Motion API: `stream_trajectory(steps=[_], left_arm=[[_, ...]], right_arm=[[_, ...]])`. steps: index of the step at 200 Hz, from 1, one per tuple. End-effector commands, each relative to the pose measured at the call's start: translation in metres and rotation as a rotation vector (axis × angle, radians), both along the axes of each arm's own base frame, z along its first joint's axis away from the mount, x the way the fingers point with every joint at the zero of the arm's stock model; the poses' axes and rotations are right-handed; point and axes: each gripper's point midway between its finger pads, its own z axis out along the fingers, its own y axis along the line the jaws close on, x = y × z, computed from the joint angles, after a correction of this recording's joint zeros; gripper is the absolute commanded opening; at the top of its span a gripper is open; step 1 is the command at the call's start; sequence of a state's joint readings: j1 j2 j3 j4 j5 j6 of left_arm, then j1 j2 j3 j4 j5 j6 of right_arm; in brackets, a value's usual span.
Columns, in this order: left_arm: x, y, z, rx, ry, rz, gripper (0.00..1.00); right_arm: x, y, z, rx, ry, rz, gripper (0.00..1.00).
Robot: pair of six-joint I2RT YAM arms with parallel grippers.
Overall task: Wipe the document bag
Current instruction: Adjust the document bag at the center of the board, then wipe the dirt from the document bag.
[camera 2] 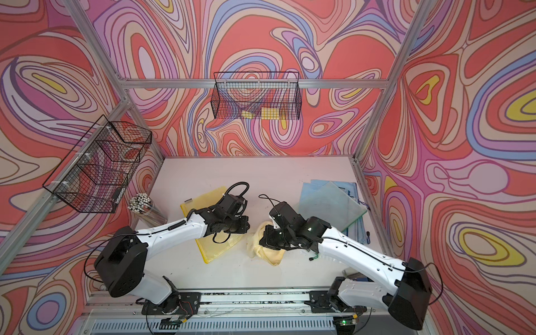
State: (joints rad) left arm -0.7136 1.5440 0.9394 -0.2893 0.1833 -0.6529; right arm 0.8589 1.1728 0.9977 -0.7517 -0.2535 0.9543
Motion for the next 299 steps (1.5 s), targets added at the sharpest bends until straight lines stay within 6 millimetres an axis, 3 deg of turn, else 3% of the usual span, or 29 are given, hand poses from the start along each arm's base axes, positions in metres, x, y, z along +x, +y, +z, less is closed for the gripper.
stream_trajectory(steps=[1, 25, 35, 52, 67, 80, 101, 142, 171, 199, 219, 251, 278, 299], left_arm=[[0.005, -0.007, 0.019, -0.078, -0.053, 0.021, 0.69], [0.008, 0.017, 0.052, -0.076, -0.177, 0.101, 0.98], [0.009, 0.033, 0.065, -0.056, -0.233, 0.156, 0.99], [0.001, 0.082, 0.072, 0.062, -0.259, 0.317, 0.99], [-0.011, 0.132, 0.064, 0.172, -0.209, 0.485, 0.99], [-0.023, 0.161, 0.051, 0.219, -0.136, 0.566, 0.99], [-0.040, 0.189, 0.027, 0.258, -0.059, 0.634, 0.99], [-0.062, 0.227, -0.008, 0.283, 0.063, 0.798, 0.99], [-0.065, 0.238, -0.019, 0.331, 0.103, 0.827, 0.99], [-0.060, 0.239, -0.030, 0.337, 0.144, 0.830, 0.96], [-0.049, 0.232, -0.036, 0.299, 0.137, 0.803, 0.89], [-0.033, 0.225, -0.025, 0.236, 0.059, 0.779, 0.83], [-0.027, 0.222, -0.017, 0.200, 0.005, 0.762, 0.78], [-0.026, 0.219, -0.023, 0.182, 0.019, 0.751, 0.70]], right_arm=[[0.006, -0.026, -0.003, -0.163, -0.048, -0.024, 0.00], [0.025, -0.010, -0.002, -0.190, -0.084, 0.014, 0.00], [0.036, 0.002, 0.000, -0.188, -0.107, 0.035, 0.00], [0.056, 0.028, 0.004, -0.169, -0.149, 0.079, 0.00], [0.074, 0.053, 0.006, -0.154, -0.188, 0.129, 0.00], [0.091, 0.072, 0.006, -0.162, -0.215, 0.160, 0.00], [0.116, 0.099, 0.007, -0.161, -0.255, 0.208, 0.00], [0.150, 0.130, -0.050, -0.138, -0.159, 0.264, 0.00], [0.157, 0.123, -0.098, -0.107, -0.045, 0.247, 0.00], [0.159, 0.090, -0.135, -0.092, 0.059, 0.151, 0.00], [0.153, 0.068, -0.145, -0.099, 0.085, 0.100, 0.00], [0.135, 0.044, -0.152, -0.153, 0.105, 0.058, 0.00], [0.121, 0.032, -0.162, -0.158, 0.137, 0.027, 0.00], [0.113, 0.027, -0.165, -0.155, 0.150, 0.013, 0.00]])
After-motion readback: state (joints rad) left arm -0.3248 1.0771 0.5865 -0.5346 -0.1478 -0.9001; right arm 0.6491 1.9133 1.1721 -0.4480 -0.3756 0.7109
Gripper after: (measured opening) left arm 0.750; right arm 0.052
